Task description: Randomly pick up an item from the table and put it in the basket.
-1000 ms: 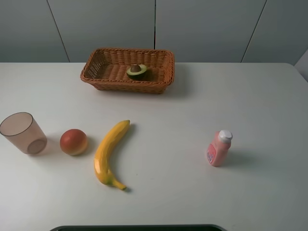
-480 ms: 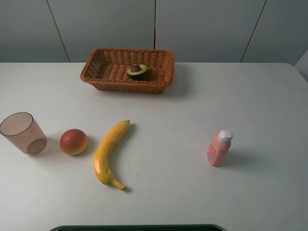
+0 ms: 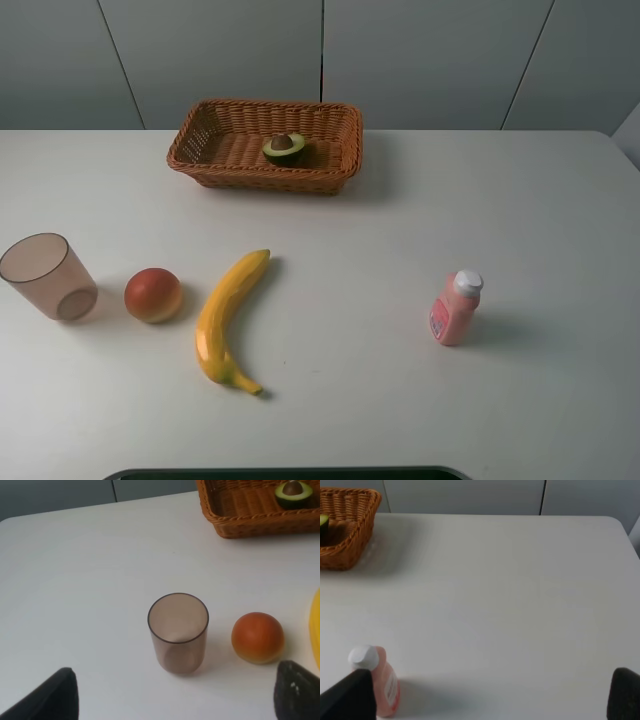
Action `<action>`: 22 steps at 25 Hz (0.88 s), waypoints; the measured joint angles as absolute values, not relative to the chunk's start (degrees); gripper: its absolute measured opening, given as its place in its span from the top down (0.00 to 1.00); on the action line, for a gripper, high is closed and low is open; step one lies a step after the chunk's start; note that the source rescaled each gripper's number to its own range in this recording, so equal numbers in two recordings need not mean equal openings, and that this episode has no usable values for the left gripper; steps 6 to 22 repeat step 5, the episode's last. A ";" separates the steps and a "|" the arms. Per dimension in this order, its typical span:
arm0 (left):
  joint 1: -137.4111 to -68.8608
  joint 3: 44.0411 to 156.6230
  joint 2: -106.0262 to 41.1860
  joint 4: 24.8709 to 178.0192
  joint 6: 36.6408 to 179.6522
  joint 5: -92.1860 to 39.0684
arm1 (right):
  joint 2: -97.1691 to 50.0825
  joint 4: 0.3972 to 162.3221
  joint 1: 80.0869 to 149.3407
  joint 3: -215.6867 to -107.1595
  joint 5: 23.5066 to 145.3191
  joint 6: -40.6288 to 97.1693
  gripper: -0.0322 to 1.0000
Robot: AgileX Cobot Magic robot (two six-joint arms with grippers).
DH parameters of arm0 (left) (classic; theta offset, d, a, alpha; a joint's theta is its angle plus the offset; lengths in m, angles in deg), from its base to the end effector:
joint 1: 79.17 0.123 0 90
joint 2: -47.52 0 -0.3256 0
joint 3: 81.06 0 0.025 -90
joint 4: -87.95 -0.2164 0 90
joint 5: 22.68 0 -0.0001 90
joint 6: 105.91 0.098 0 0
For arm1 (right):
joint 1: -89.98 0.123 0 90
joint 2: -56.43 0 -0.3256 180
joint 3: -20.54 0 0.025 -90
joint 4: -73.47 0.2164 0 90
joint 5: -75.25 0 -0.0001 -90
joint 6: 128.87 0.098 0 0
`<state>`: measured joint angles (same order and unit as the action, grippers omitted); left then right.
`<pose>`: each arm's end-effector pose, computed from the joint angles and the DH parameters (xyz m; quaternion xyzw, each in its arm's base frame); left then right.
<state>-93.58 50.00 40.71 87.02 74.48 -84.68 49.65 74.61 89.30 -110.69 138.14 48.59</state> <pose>-0.0692 0.0192 0.2584 0.1098 0.8489 -0.0550 0.5140 -0.0729 0.0026 0.2577 -0.0146 0.8590 -0.0045 0.5118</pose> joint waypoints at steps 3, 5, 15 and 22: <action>-93.58 50.00 40.71 87.02 74.48 -84.68 | 49.65 74.61 89.30 -110.69 138.14 48.59 0.00; -93.58 50.00 40.71 87.02 74.48 -84.68 | 49.65 74.61 89.30 -110.69 138.14 48.59 0.00; -93.58 50.00 40.71 87.02 74.48 -84.68 | 49.65 74.61 89.30 -110.69 138.14 48.59 0.00; -93.58 50.00 40.71 87.02 74.48 -84.68 | 49.65 74.61 89.30 -110.69 138.14 48.59 0.00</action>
